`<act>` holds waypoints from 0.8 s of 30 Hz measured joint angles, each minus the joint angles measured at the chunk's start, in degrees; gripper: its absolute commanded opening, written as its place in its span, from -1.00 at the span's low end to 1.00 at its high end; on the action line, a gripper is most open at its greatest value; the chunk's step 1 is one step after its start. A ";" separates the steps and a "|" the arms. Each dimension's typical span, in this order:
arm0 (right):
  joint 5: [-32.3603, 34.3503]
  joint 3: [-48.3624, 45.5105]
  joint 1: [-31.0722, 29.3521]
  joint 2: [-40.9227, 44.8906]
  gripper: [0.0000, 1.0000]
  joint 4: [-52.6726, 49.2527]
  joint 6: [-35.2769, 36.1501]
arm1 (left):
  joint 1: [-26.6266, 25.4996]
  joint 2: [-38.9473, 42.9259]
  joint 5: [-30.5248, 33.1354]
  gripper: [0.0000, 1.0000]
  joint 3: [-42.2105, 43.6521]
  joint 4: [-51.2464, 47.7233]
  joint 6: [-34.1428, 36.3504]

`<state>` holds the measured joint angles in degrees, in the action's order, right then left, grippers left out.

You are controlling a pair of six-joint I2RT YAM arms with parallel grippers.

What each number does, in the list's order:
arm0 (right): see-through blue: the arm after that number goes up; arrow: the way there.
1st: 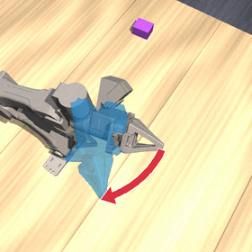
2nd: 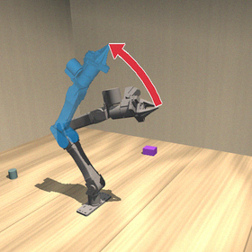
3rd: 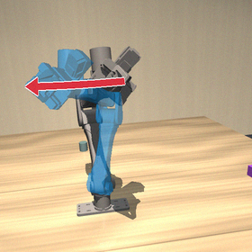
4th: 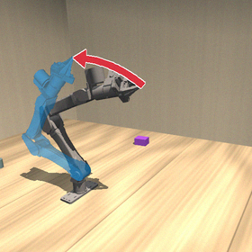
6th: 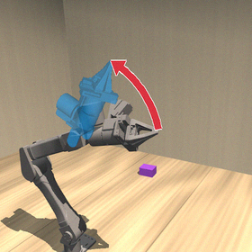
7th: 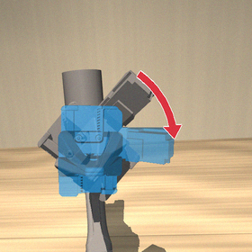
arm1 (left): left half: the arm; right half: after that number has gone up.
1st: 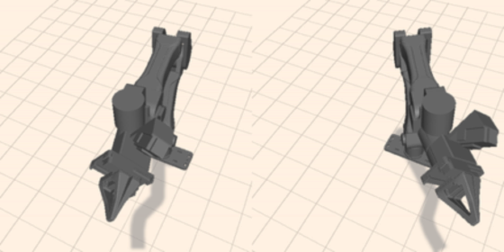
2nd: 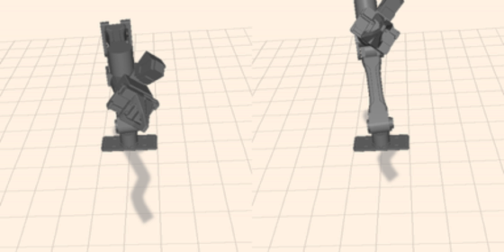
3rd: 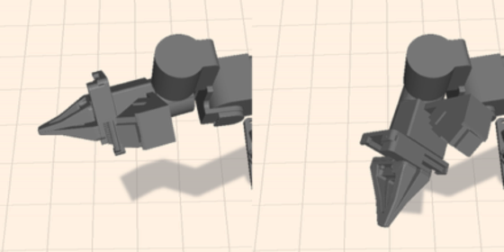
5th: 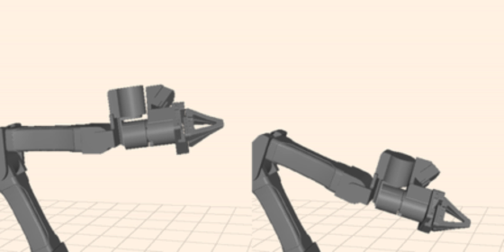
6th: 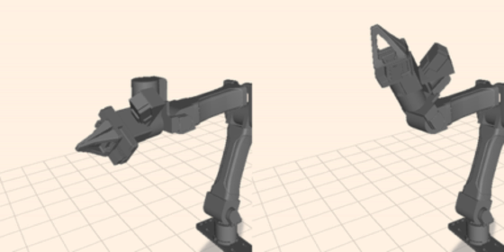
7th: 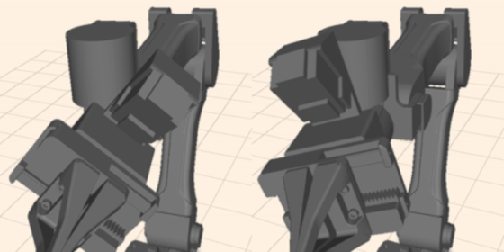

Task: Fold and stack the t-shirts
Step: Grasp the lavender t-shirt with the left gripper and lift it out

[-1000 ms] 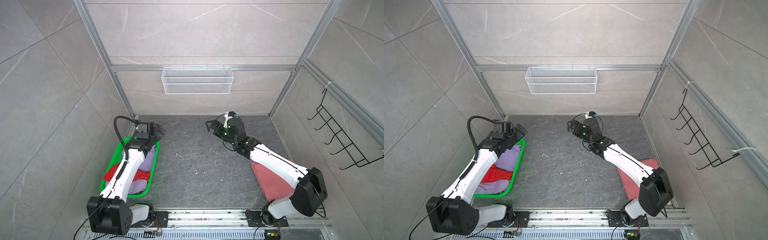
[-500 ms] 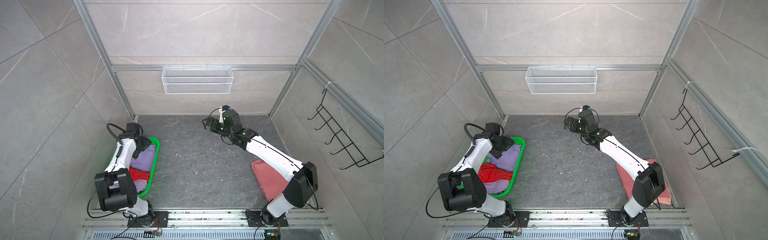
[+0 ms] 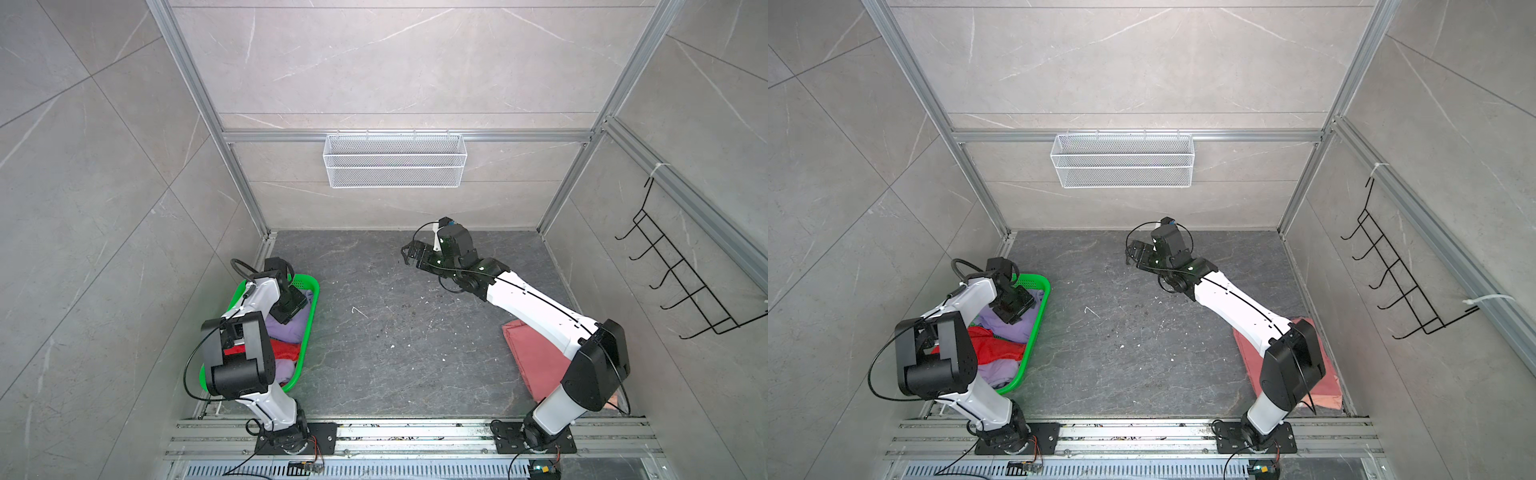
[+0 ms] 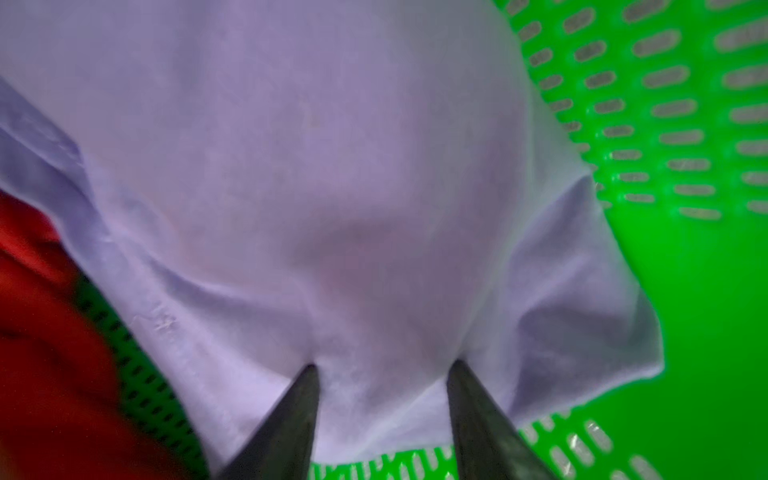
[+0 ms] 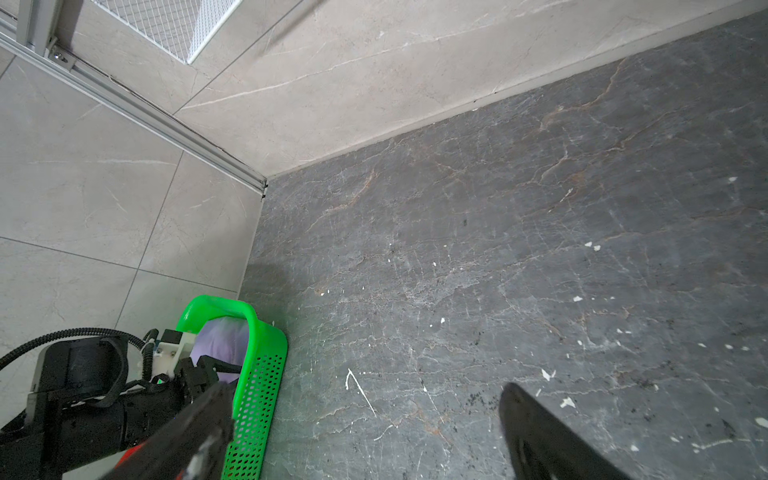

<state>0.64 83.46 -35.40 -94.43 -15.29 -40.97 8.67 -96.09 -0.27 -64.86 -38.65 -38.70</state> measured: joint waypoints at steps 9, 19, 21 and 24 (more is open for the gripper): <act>1.90 -0.04 0.00 0.00 0.99 0.04 -1.70 | 0.00 -0.72 -0.02 -1.00 -0.74 0.79 1.68; 3.69 -0.76 0.00 0.00 1.00 0.09 -2.58 | 0.00 13.05 -0.15 -1.00 -14.40 -3.15 7.89; 4.09 -0.76 0.00 0.00 1.00 0.09 -2.56 | 0.00 16.31 -1.29 -1.00 -19.56 -3.54 9.90; 4.79 -0.70 0.00 0.00 1.00 0.00 -2.27 | -0.11 19.28 -6.29 -1.00 -29.49 -3.13 12.00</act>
<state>5.43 82.76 -35.40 -94.43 -15.29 -43.24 8.56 -76.82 -6.57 -94.35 -41.78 -26.70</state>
